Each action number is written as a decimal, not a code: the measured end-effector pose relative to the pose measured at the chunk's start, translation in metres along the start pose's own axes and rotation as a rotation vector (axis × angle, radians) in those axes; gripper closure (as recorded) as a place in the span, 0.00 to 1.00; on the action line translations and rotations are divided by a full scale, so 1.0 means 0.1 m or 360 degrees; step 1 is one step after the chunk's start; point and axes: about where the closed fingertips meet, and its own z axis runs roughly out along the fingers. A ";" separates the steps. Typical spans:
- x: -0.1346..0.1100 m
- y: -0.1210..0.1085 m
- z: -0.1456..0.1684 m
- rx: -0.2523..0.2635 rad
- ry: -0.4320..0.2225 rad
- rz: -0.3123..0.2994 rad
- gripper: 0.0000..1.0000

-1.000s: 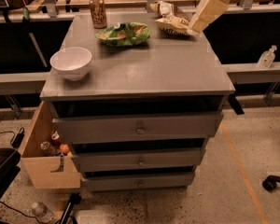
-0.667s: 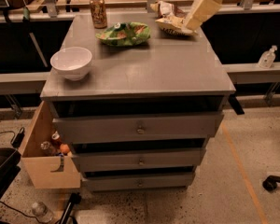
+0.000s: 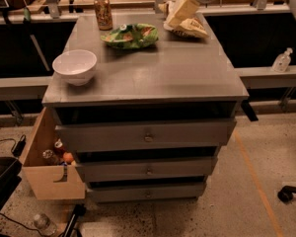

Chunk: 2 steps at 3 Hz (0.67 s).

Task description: Pick green rice chip bag

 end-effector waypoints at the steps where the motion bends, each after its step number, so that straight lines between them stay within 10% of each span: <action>1: 0.07 0.04 0.49 -0.0070 -0.0145 0.0044 0.00; 2: 0.15 0.23 0.93 -0.0195 -0.0252 0.0134 0.00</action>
Offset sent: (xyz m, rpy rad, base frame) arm 0.0937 0.0605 -0.1004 0.1950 0.1930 0.2273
